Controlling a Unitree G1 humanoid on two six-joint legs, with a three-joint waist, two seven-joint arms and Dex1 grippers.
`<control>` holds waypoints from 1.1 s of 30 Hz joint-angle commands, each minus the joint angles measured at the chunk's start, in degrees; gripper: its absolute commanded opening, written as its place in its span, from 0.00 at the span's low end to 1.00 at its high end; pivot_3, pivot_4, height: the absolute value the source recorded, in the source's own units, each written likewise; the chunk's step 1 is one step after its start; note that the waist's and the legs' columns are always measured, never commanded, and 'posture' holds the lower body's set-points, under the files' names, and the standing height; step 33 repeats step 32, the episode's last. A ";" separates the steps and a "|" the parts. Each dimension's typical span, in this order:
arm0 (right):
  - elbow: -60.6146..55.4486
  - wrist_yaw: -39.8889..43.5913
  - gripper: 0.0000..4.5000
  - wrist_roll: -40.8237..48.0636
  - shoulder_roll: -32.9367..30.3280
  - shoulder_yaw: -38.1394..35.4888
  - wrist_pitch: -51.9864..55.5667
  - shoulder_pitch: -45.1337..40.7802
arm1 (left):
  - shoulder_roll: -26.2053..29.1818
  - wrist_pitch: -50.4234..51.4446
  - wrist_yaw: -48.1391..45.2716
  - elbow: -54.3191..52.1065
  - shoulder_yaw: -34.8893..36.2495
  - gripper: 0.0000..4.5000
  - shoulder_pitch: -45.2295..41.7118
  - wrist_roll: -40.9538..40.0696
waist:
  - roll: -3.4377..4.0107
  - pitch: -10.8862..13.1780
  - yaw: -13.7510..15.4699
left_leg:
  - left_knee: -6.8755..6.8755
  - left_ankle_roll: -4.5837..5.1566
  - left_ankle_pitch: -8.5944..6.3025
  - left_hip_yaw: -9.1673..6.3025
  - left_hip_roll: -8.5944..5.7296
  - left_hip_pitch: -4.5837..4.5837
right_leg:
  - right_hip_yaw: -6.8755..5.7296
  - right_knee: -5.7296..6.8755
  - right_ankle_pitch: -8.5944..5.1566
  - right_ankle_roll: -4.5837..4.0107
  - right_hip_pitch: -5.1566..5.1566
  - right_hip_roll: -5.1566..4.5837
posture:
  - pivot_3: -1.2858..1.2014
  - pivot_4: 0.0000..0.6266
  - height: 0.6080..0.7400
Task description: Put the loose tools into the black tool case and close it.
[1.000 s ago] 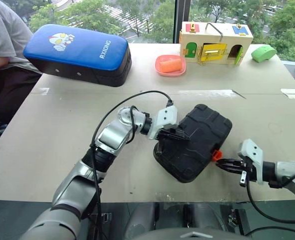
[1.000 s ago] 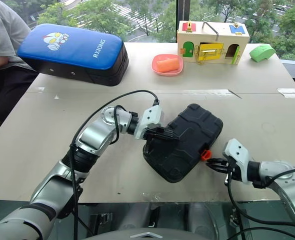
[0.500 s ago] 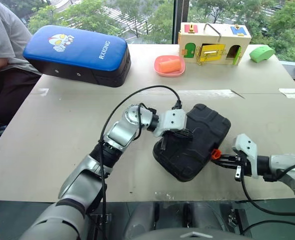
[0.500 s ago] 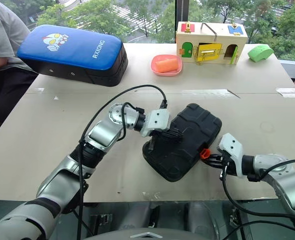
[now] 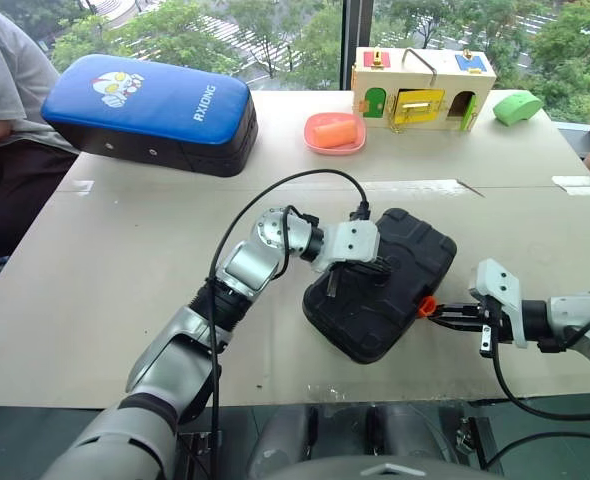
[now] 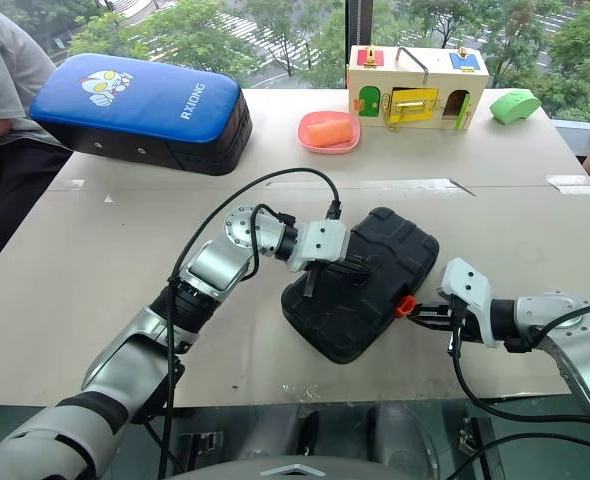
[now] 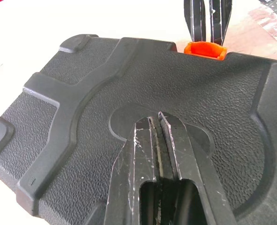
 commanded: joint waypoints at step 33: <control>24.65 26.22 0.98 12.77 -16.72 -21.49 -5.33 -8.30 | 36.26 51.40 0.82 -37.76 54.36 0.99 38.76 -37.95 | 0.21 0.76 -0.27 | -0.82 -0.32 0.15 -0.03 0.07 -0.14 | 0.08 -0.45 -0.10 -0.17 -0.38 -0.16 | 0.52 0.24 0.96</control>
